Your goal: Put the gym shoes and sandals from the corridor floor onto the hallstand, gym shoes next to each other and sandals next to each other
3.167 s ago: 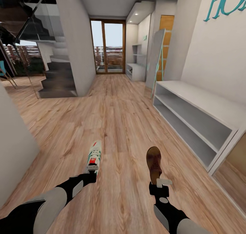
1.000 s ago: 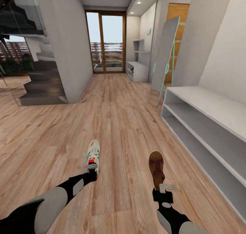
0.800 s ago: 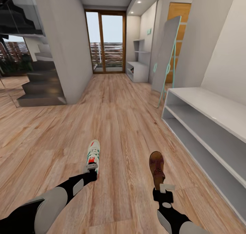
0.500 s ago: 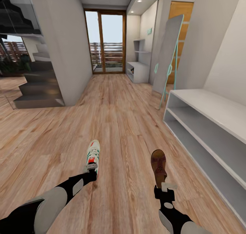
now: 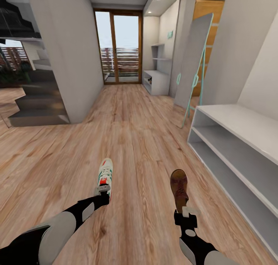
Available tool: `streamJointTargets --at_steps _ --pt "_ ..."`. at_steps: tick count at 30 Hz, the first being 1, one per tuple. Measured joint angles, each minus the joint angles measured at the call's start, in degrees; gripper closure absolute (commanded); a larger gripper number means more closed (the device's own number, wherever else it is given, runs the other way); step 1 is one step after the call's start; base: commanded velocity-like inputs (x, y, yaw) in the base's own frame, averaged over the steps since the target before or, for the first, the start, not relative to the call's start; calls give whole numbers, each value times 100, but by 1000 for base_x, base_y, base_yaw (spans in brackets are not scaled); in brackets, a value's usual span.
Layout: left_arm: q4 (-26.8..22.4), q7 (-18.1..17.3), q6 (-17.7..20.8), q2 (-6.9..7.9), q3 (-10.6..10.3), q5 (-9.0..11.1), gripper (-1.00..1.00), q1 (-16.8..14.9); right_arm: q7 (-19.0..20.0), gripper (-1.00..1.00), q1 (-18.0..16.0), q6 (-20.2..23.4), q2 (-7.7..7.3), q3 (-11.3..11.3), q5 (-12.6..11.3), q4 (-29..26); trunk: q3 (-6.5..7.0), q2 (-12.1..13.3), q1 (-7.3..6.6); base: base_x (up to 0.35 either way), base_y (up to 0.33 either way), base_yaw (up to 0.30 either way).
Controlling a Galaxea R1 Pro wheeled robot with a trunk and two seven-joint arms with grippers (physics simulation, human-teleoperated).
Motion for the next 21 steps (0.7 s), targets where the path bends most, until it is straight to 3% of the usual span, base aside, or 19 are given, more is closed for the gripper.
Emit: streamJointTargets --at_steps 21 --pt "0 1 0 0 27 0 100 0 1 100 -1 9 8 4 1 170 0 0 0 350 0 0"
